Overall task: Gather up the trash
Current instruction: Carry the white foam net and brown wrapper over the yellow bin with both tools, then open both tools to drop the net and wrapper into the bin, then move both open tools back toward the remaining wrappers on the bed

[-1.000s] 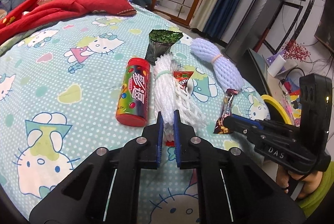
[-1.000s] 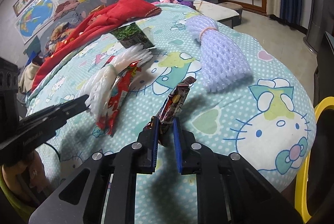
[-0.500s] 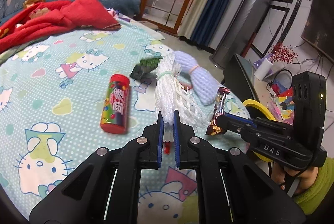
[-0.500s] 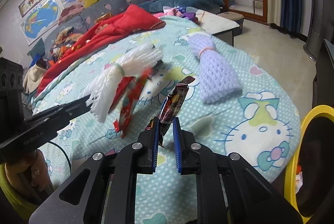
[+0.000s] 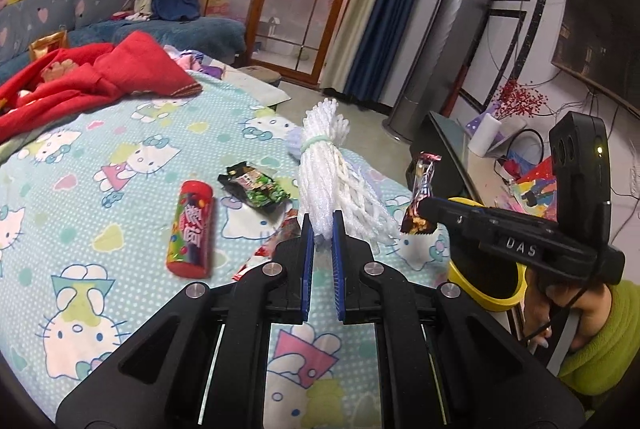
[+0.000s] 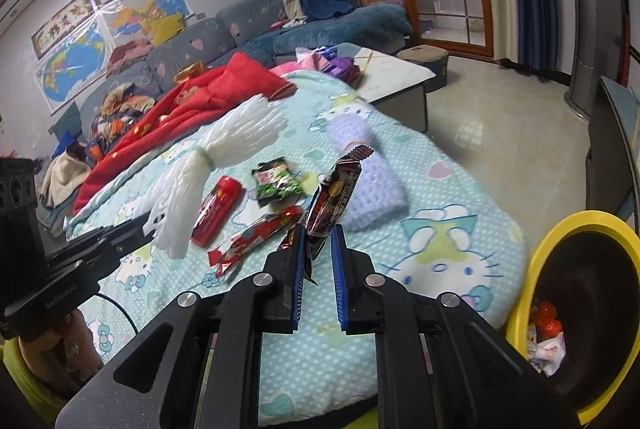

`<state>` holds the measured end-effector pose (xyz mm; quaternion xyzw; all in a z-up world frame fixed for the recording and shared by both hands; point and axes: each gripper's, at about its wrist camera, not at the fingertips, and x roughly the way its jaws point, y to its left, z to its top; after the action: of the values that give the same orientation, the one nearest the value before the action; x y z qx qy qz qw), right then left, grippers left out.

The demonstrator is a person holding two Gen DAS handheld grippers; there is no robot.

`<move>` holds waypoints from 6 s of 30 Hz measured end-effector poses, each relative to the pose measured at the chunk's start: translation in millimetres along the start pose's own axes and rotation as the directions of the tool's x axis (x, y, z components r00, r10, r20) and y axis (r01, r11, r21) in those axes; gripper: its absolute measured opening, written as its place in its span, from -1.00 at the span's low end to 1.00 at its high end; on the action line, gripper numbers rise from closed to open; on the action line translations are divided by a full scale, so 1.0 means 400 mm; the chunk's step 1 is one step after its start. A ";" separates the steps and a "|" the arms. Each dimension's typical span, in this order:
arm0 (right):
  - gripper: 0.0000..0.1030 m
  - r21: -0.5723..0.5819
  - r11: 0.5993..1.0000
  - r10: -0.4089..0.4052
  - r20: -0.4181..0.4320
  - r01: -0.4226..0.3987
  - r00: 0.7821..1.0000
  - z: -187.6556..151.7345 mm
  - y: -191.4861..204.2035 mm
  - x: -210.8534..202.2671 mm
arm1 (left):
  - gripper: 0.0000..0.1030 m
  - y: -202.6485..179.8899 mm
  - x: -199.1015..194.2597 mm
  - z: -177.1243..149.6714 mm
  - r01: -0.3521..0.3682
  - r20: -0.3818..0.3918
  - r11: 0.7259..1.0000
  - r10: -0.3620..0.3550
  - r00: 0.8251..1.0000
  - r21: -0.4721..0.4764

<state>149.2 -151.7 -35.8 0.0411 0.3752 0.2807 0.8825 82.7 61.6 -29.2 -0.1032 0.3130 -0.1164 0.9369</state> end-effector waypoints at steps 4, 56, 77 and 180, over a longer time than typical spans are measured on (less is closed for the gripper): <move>-0.75 0.022 1.000 -0.018 0.024 0.017 1.000 0.006 -0.030 -0.033 | -0.91 -0.020 -0.003 0.001 0.018 0.003 1.000 -0.018 1.000 0.008; -0.75 0.367 0.893 -0.327 0.135 0.259 0.935 -0.073 -0.442 -0.289 | -0.91 -0.412 0.177 -0.032 0.265 -0.111 0.932 -0.245 0.963 0.248; -0.75 0.440 0.820 -0.419 0.023 0.367 0.908 -0.143 -0.587 -0.288 | -0.91 -0.516 0.319 -0.078 0.314 -0.236 0.901 -0.249 0.939 0.298; 0.50 0.002 0.989 -0.146 0.091 0.146 0.985 -0.042 -0.008 -0.089 | 0.79 0.051 0.053 0.067 -0.339 0.075 0.927 0.354 0.932 -0.162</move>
<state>119.5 -175.4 -26.0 0.0239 0.3361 0.2140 0.9169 118.9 78.1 -25.5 -0.1208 0.2851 0.0797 0.9475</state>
